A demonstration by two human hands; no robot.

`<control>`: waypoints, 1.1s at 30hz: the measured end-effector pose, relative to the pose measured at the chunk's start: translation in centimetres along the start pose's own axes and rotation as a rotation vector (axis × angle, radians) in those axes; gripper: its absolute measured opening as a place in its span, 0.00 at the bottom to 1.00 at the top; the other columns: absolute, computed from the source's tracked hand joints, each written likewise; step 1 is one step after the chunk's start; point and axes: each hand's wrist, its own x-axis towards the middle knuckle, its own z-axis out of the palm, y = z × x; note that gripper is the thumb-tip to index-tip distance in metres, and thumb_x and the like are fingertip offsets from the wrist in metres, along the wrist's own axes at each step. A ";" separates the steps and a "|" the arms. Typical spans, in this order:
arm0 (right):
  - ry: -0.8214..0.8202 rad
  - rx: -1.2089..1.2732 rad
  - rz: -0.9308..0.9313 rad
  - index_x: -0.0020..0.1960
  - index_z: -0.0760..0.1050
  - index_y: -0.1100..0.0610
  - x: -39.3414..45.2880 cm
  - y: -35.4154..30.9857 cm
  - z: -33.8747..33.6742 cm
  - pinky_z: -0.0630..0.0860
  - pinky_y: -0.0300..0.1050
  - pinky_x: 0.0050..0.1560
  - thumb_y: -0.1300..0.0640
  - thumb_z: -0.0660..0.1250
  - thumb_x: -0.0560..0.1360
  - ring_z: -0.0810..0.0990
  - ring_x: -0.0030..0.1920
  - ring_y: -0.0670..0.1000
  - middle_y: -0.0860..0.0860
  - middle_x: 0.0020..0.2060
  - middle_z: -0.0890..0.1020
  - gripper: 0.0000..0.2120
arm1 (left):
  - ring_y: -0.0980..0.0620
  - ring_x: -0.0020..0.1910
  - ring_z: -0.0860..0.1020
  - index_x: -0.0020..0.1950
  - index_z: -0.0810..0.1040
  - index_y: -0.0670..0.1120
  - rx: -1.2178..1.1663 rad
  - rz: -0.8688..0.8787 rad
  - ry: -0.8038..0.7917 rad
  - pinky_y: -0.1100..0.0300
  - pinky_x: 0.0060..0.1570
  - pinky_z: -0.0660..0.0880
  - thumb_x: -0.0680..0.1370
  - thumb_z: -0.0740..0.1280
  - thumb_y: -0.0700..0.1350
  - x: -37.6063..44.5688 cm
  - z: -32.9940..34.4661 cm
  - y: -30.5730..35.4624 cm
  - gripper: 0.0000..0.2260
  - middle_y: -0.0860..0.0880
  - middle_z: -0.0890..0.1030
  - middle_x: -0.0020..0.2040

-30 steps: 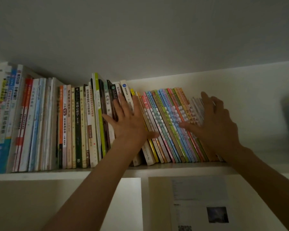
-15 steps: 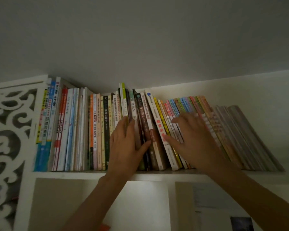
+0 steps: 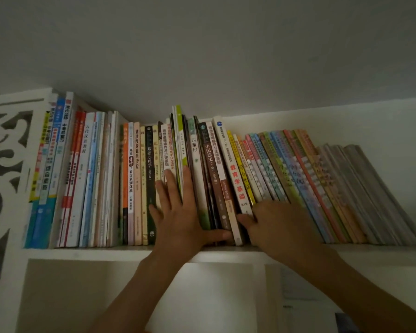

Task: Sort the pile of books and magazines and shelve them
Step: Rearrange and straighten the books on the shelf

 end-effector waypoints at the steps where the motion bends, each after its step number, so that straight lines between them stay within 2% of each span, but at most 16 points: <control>1: 0.003 -0.006 0.004 0.33 0.62 0.51 0.1 -0.5 0.4 0.65 0.36 0.30 0.45 0.54 0.80 0.72 0.33 0.46 0.46 0.30 0.69 0.19 | 0.45 0.67 0.24 0.60 0.16 0.58 0.005 0.013 0.004 0.38 0.68 0.38 0.58 0.71 0.68 0.3 -0.1 -0.2 0.62 0.50 0.20 0.65; 5: -0.105 0.084 0.025 0.35 0.63 0.51 0.8 -1.6 0.6 0.66 0.38 0.31 0.48 0.53 0.81 0.72 0.35 0.47 0.47 0.33 0.71 0.17 | 0.47 0.66 0.24 0.60 0.16 0.59 0.049 0.058 0.009 0.39 0.68 0.37 0.58 0.70 0.69 0.6 -0.4 -1.2 0.62 0.52 0.19 0.64; 8: -0.238 0.056 -0.060 0.32 0.58 0.48 1.0 -1.1 -0.3 0.63 0.35 0.31 0.50 0.51 0.82 0.70 0.34 0.47 0.44 0.30 0.65 0.19 | 0.47 0.67 0.25 0.61 0.17 0.60 0.027 0.076 -0.002 0.40 0.68 0.37 0.60 0.71 0.67 0.4 -0.8 -1.3 0.60 0.53 0.20 0.65; 10: -0.235 0.037 -0.090 0.32 0.59 0.48 0.8 -1.1 -0.4 0.63 0.35 0.31 0.49 0.49 0.82 0.69 0.32 0.46 0.45 0.30 0.66 0.19 | 0.48 0.67 0.25 0.61 0.18 0.60 0.009 0.079 -0.021 0.41 0.68 0.37 0.63 0.71 0.65 0.3 -1.1 -1.2 0.58 0.53 0.21 0.66; 12: -0.220 -0.007 -0.108 0.35 0.64 0.50 0.6 -1.3 -0.4 0.66 0.36 0.32 0.47 0.49 0.82 0.70 0.31 0.45 0.47 0.32 0.71 0.19 | 0.48 0.66 0.24 0.60 0.19 0.60 -0.006 0.083 -0.040 0.41 0.69 0.36 0.67 0.70 0.63 0.3 -1.3 -1.2 0.55 0.53 0.21 0.66; 14: -0.210 -0.083 -0.156 0.46 0.73 0.53 0.7 -1.5 -0.4 0.72 0.40 0.39 0.50 0.50 0.82 0.76 0.38 0.48 0.50 0.42 0.79 0.15 | 0.48 0.66 0.23 0.60 0.19 0.60 -0.015 0.091 -0.048 0.42 0.68 0.35 0.69 0.68 0.62 0.3 -1.5 -1.2 0.53 0.53 0.21 0.65; 15: -0.215 -0.115 -0.179 0.52 0.74 0.53 0.6 -1.6 -0.5 0.73 0.41 0.43 0.52 0.51 0.83 0.78 0.42 0.49 0.51 0.48 0.80 0.14 | 0.48 0.65 0.23 0.60 0.19 0.60 -0.021 0.096 -0.046 0.42 0.68 0.35 0.70 0.68 0.61 0.3 -1.5 -1.2 0.52 0.53 0.21 0.65; 17: -0.233 -0.152 -0.222 0.54 0.74 0.52 0.5 -1.9 -1.0 0.73 0.41 0.44 0.53 0.51 0.83 0.77 0.44 0.50 0.52 0.52 0.80 0.13 | 0.49 0.66 0.24 0.62 0.20 0.60 -0.041 0.107 -0.029 0.43 0.67 0.34 0.70 0.67 0.61 0.3 -1.4 -1.2 0.51 0.53 0.21 0.66; 19: -0.183 -0.143 -0.203 0.46 0.71 0.49 0.7 -1.8 -1.3 0.70 0.39 0.37 0.49 0.50 0.82 0.74 0.40 0.47 0.50 0.48 0.80 0.13 | 0.49 0.68 0.25 0.65 0.23 0.60 -0.055 0.121 0.009 0.44 0.69 0.35 0.70 0.67 0.62 0.3 -1.3 -1.5 0.50 0.54 0.24 0.68; 21: 0.032 -0.034 -0.116 0.51 0.70 0.50 1.2 -1.6 -1.2 0.72 0.36 0.38 0.44 0.52 0.80 0.75 0.40 0.45 0.46 0.46 0.79 0.13 | 0.50 0.72 0.31 0.68 0.28 0.61 -0.055 0.153 0.078 0.45 0.71 0.39 0.71 0.66 0.62 0.2 -1.4 -2.1 0.47 0.54 0.28 0.71; 22: 0.186 0.015 -0.092 0.56 0.69 0.50 1.5 -1.4 -1.1 0.73 0.37 0.44 0.43 0.55 0.79 0.76 0.46 0.46 0.46 0.49 0.78 0.14 | 0.50 0.74 0.34 0.69 0.30 0.62 -0.044 0.178 0.115 0.45 0.73 0.41 0.71 0.65 0.63 0.3 -1.7 -2.5 0.45 0.54 0.31 0.73; 24: 0.361 0.069 -0.142 0.68 0.63 0.52 2.7 -1.4 -0.6 0.68 0.49 0.63 0.42 0.64 0.74 0.68 0.64 0.53 0.53 0.64 0.69 0.27 | 0.52 0.74 0.35 0.69 0.33 0.64 -0.007 0.225 0.152 0.45 0.73 0.42 0.70 0.63 0.65 0.5 -2.4 -3.2 0.43 0.55 0.33 0.74; 26: 0.208 0.079 -0.200 0.76 0.47 0.48 3.9 -1.7 -0.6 0.51 0.60 0.74 0.41 0.68 0.71 0.47 0.75 0.57 0.53 0.75 0.49 0.43 | 0.52 0.72 0.30 0.68 0.31 0.64 0.038 0.224 0.099 0.45 0.71 0.38 0.67 0.64 0.68 0.7 -3.0 -3.8 0.46 0.57 0.28 0.70; 27: 0.097 0.070 -0.203 0.76 0.39 0.46 4.4 -1.9 -0.7 0.44 0.61 0.74 0.40 0.68 0.70 0.38 0.75 0.56 0.50 0.75 0.39 0.47 | 0.52 0.70 0.28 0.68 0.29 0.64 0.066 0.212 0.055 0.44 0.70 0.37 0.66 0.65 0.68 0.7 -3.2 -4.0 0.49 0.56 0.25 0.68; 29: 0.004 0.023 -0.196 0.74 0.32 0.43 5.2 -1.7 -0.6 0.37 0.58 0.72 0.38 0.67 0.70 0.30 0.74 0.54 0.47 0.74 0.31 0.50 | 0.49 0.69 0.26 0.68 0.26 0.63 0.114 0.192 -0.007 0.41 0.69 0.37 0.64 0.65 0.70 0.8 -3.3 -4.4 0.51 0.55 0.22 0.68; 33: 0.088 -0.075 -0.196 0.73 0.30 0.43 5.5 -1.2 -0.4 0.29 0.52 0.67 0.31 0.64 0.67 0.23 0.68 0.50 0.47 0.71 0.27 0.52 | 0.47 0.69 0.27 0.65 0.24 0.65 0.130 0.173 -0.021 0.38 0.68 0.37 0.64 0.63 0.72 1.1 -3.0 -4.8 0.50 0.55 0.23 0.68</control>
